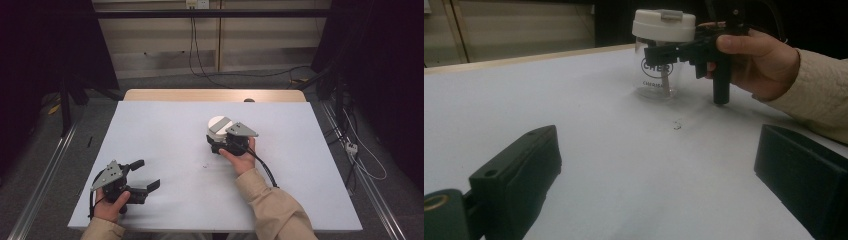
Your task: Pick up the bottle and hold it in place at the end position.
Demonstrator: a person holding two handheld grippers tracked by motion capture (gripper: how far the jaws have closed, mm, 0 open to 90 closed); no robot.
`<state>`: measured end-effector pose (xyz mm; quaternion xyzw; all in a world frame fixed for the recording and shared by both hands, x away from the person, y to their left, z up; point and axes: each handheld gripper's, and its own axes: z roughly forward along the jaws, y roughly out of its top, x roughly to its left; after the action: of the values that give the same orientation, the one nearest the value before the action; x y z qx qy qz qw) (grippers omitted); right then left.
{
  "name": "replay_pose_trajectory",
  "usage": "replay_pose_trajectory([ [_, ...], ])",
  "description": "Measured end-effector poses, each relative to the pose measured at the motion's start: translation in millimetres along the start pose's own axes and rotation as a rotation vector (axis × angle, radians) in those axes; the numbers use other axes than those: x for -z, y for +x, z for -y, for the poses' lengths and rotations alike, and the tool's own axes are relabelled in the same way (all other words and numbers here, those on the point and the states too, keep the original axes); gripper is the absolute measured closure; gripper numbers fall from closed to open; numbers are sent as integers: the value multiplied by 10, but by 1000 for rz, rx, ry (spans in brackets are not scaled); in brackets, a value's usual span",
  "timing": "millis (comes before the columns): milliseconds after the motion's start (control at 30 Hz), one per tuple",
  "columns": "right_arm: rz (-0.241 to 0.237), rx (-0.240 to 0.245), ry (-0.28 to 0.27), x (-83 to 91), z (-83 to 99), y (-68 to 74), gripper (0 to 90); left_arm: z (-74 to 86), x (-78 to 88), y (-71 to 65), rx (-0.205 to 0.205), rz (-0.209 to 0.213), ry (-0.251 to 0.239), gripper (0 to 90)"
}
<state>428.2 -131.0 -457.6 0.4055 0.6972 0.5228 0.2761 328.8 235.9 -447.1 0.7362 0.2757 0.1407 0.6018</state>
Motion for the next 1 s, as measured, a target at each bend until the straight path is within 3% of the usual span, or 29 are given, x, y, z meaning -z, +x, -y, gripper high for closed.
replay_pose_trajectory([
  [500,-2,4,6,-13,18,-19,185,3,-9,4,1,0,4,43],
  [700,4,35,8,-13,24,17,186,-5,-32,8,10,2,1,43],
  [1000,0,36,11,9,38,12,187,-52,-167,16,29,-11,5,42],
])
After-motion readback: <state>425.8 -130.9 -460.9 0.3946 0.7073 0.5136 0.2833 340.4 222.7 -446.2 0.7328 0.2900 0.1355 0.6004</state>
